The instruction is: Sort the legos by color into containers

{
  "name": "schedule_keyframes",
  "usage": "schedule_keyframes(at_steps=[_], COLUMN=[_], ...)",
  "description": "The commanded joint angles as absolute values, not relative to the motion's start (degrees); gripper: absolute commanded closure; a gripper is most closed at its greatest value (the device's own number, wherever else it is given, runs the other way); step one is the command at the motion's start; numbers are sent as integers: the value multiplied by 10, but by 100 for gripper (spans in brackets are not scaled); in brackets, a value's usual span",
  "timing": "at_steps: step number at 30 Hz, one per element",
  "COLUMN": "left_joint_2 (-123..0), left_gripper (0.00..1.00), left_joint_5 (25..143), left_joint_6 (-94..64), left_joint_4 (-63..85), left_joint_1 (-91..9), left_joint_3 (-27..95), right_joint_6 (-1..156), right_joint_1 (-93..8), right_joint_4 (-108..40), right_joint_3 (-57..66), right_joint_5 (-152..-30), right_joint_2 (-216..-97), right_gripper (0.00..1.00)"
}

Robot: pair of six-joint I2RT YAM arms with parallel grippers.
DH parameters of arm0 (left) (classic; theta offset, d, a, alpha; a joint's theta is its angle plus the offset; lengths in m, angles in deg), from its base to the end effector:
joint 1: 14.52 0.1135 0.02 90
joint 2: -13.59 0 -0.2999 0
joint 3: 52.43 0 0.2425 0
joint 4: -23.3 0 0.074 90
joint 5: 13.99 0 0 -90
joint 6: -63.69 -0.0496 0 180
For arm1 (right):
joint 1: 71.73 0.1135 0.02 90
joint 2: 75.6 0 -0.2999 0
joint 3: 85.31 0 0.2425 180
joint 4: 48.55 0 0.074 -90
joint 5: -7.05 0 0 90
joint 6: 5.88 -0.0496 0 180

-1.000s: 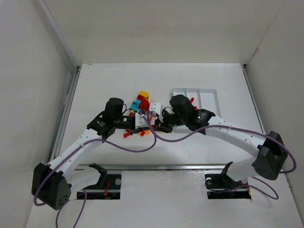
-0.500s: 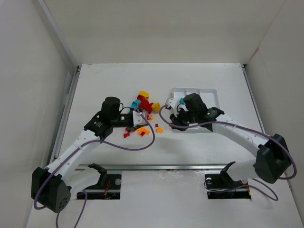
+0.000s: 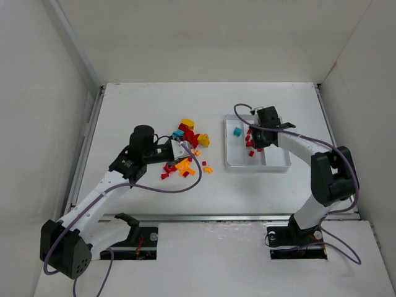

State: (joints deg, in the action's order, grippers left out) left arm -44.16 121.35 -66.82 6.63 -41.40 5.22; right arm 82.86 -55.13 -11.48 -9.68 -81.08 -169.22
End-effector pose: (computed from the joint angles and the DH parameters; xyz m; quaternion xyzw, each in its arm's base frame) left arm 0.1684 -0.1249 0.3353 0.6022 0.4887 -0.2419 0.5832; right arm 0.3266 0.0957 0.2366 -0.1224 0.9459 0.0312 0.2989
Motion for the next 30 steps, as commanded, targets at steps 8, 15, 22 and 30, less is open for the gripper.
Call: schedule_keyframes(at_steps=[8,15,22,30], left_joint_2=[-401,-401,-390,-396], left_gripper=[100,100,100,100], left_joint_5=[1207,1228,1228,1142], left_joint_6=[-645,-678,-691,-650], left_joint_4=[99,108,182,232], left_joint_1=[-412,-412,-412,-427], left_joint_3=[28,23,11,6], right_joint_6=[794,845,747,667], right_joint_1=[-547,-515,-404,-339], right_joint_4=[-111,-111,-231,-279], right_joint_3=[-46,-40,-37,21], right_joint_5=[-780,-898,-1128,-1131], right_joint_2=[-1689,-1580,-1497,-1538], right_gripper=[50,34,26,26])
